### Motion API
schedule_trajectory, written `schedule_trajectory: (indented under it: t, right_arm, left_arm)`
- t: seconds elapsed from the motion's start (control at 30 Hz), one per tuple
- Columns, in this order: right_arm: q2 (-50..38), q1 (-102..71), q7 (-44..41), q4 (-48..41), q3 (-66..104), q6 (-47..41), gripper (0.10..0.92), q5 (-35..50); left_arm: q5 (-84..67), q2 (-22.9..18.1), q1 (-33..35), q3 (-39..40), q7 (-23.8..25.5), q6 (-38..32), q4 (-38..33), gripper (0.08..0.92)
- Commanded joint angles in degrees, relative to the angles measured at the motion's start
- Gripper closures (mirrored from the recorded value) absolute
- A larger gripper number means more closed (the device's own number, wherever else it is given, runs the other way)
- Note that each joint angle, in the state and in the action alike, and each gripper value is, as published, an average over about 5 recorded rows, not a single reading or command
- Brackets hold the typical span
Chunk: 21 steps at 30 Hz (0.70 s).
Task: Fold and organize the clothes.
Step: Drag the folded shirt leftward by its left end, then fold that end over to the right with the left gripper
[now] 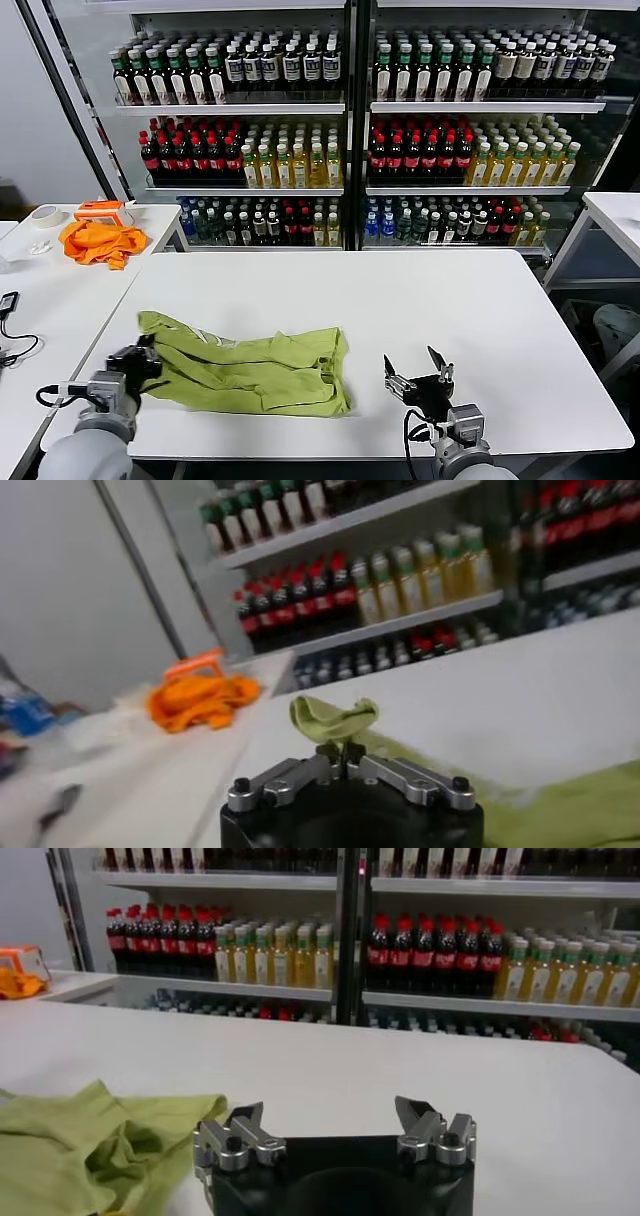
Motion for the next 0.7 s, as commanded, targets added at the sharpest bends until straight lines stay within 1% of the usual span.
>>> schedule_trajectory:
  t: [0.03, 0.2, 0.3, 0.43, 0.7]
  right_arm:
    - [-0.03, -1.15, -0.09, 0.07, 1.71, 0.12, 0.203, 0.14]
    - [0.31, -1.51, -0.17, -0.61, 1.94, 0.32, 0.203, -0.04]
    - [0.20, -1.46, -0.05, -0.78, 2.24, 0.50, 0.203, -0.36]
    - [-0.42, -1.32, 0.21, -0.44, 3.36, 0.69, 0.203, -0.48]
    - [-0.47, -1.40, 0.16, -0.58, 4.43, 0.81, 0.203, -0.29]
  left_arm:
    - [-11.80, -9.64, -2.89, 15.43, -0.38, 0.80, -6.53, 0.909]
    - [-10.40, -12.89, -5.92, 18.41, 2.29, 0.74, -4.65, 0.909]
    - [-9.22, -14.52, -8.13, 19.76, 2.84, 0.74, -2.22, 0.909]
    - [-7.70, -15.75, -10.49, 20.83, 4.05, 0.76, 1.36, 0.909]
    - [-6.54, -17.65, -14.19, 23.20, 3.52, 0.80, 7.59, 0.909]
